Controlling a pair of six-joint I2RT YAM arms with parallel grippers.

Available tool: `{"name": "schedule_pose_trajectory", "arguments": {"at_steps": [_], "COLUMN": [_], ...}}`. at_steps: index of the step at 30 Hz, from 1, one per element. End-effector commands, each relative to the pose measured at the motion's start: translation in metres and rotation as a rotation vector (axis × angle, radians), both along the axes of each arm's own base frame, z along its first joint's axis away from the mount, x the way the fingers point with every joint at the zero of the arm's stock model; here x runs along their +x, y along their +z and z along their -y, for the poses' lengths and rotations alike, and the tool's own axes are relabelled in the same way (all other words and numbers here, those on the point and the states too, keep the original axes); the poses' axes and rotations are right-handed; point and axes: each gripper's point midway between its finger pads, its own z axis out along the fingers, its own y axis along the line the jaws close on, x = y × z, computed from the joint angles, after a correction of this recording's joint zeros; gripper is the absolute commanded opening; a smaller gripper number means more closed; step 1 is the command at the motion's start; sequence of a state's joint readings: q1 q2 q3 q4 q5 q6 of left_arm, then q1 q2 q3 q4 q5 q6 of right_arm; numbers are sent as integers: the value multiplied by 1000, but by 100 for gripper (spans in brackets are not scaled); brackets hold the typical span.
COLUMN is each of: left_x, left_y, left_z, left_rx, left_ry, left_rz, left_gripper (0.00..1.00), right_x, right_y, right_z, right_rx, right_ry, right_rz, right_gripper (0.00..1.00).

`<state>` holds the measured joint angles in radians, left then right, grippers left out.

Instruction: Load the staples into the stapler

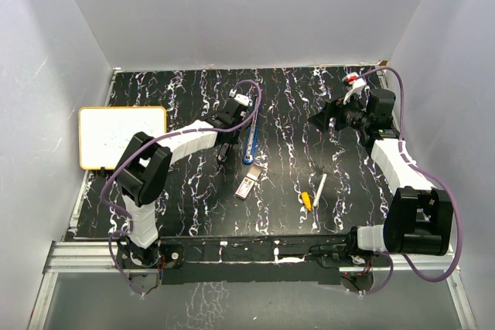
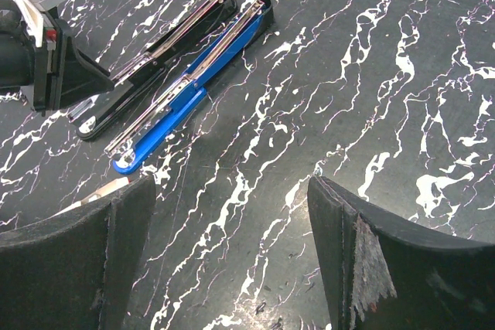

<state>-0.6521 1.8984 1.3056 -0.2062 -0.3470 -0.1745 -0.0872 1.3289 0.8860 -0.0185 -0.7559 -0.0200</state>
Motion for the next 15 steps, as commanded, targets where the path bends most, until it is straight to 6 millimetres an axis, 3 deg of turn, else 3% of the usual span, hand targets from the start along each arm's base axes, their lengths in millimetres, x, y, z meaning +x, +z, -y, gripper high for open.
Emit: {"name": "schedule_pose_trajectory", "arguments": {"at_steps": [1, 15], "left_x": [11, 13], "left_y": [28, 48], "left_z": [6, 8], "left_rx": [-24, -37], "left_ry": [-8, -36], "left_rz": [74, 114], "left_gripper": [0, 0], "right_x": [6, 6], "right_y": [16, 14], "right_z": [1, 2], "right_rx": [2, 3], "right_ry": [2, 2], "right_rz": [73, 70], "right_gripper": [82, 83]}}
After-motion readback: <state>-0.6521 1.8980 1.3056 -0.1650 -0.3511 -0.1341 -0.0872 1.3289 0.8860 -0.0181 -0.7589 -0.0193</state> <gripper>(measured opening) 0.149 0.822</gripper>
